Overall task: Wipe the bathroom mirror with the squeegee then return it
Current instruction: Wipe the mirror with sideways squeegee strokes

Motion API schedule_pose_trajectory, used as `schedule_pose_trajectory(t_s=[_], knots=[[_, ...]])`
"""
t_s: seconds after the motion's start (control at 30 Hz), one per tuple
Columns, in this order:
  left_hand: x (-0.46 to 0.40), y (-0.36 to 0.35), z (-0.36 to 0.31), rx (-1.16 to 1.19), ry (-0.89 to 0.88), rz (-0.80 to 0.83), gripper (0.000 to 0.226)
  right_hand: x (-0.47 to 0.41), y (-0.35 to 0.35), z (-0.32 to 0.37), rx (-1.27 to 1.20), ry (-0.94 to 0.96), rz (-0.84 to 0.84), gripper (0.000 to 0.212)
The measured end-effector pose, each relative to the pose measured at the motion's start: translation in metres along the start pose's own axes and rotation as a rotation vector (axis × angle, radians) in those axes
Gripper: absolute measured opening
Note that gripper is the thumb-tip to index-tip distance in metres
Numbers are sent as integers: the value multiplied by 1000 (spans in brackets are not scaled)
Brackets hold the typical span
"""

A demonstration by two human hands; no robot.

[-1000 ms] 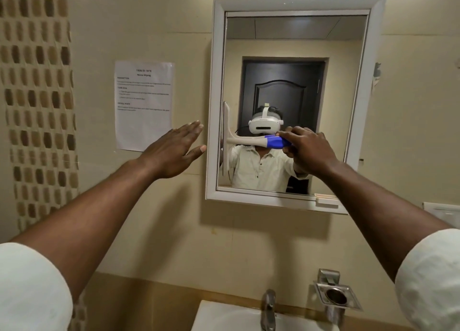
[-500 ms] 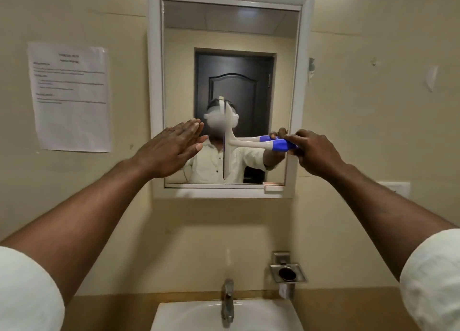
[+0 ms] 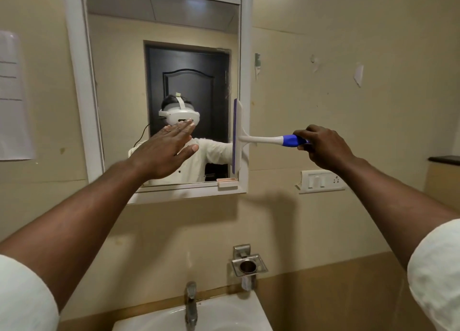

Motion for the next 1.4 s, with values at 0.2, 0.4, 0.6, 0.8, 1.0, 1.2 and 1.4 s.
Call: schedule_pose_trajectory(t_s=[0.2, 0.4, 0.6, 0.8, 1.0, 1.2, 1.4], knots=[[1, -3, -1, -2, 5, 2, 63, 3, -1, -4, -3, 9, -15, 39], [16, 7, 18, -23, 65, 33, 65, 3, -2, -3, -21, 10, -26, 39], [38, 30, 41, -39, 101, 18, 82, 3, 3, 6, -39, 38, -52, 36], [66, 57, 66, -58, 155, -36, 80, -10, 9, 69, -207, 116, -96, 34], [96, 88, 87, -139, 197, -62, 66, -24, -9, 190, -326, 245, -44, 44], [133, 113, 111, -206, 296, -47, 66, -32, -21, 263, -398, 266, -64, 45], [156, 120, 128, -213, 339, -38, 66, -38, -23, 274, -395, 237, -109, 46]])
Point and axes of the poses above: each hand's wrist, its own x-axis away from the middle knuckle, its own y-axis out of the back of the hand, z = x × y, the point moved 8 cm from there along -x, towards the middle knuckle, and after that the axes turned 7 degrees about x, right-handed, at the moved point
